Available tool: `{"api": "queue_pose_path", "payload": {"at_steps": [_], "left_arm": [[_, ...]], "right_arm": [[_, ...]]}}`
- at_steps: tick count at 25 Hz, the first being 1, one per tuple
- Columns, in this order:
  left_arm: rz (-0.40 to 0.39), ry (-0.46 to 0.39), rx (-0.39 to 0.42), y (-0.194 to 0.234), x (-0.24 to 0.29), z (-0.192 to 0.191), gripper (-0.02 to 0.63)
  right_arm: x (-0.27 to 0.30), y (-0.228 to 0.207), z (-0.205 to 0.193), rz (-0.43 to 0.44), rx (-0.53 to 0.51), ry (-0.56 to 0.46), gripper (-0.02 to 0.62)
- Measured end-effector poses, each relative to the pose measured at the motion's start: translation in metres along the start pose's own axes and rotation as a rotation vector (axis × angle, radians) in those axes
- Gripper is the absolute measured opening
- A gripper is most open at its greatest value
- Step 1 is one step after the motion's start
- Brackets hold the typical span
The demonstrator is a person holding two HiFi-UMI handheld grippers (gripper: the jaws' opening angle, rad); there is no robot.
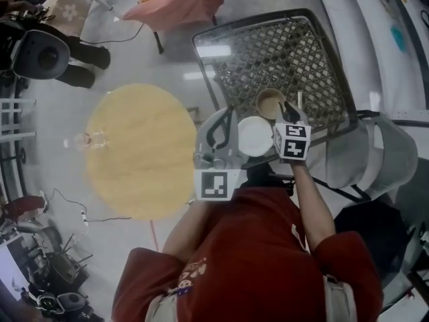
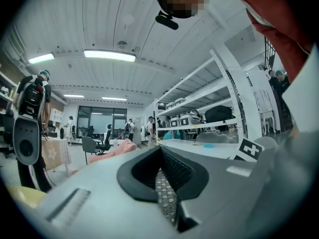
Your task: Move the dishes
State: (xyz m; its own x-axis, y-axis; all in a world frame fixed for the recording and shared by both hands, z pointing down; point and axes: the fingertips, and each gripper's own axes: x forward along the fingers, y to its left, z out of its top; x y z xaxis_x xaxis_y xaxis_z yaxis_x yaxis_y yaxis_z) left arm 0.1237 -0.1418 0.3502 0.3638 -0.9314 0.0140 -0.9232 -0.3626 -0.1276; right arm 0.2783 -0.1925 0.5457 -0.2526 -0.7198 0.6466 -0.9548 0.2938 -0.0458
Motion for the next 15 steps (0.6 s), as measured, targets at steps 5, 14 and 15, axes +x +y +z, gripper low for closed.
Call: {"api": "queue_pose_path", "payload": {"at_steps": [5, 14, 15], "left_arm": [[0.063, 0.008, 0.088, 0.026, -0.023, 0.011, 0.006], [0.287, -0.038, -0.071, 0.085, -0.078, 0.011, 0.006], [0.306, -0.045, -0.077, 0.091, -0.084, 0.01, 0.006]], "right_arm": [[-0.003, 0.038, 0.03, 0.071, -0.064, -0.058, 0.066], [-0.009, 0.119, 0.07, 0.194, -0.171, -0.146, 0.066], [-0.009, 0.128, 0.072, 0.207, -0.177, -0.152, 0.066]]}}
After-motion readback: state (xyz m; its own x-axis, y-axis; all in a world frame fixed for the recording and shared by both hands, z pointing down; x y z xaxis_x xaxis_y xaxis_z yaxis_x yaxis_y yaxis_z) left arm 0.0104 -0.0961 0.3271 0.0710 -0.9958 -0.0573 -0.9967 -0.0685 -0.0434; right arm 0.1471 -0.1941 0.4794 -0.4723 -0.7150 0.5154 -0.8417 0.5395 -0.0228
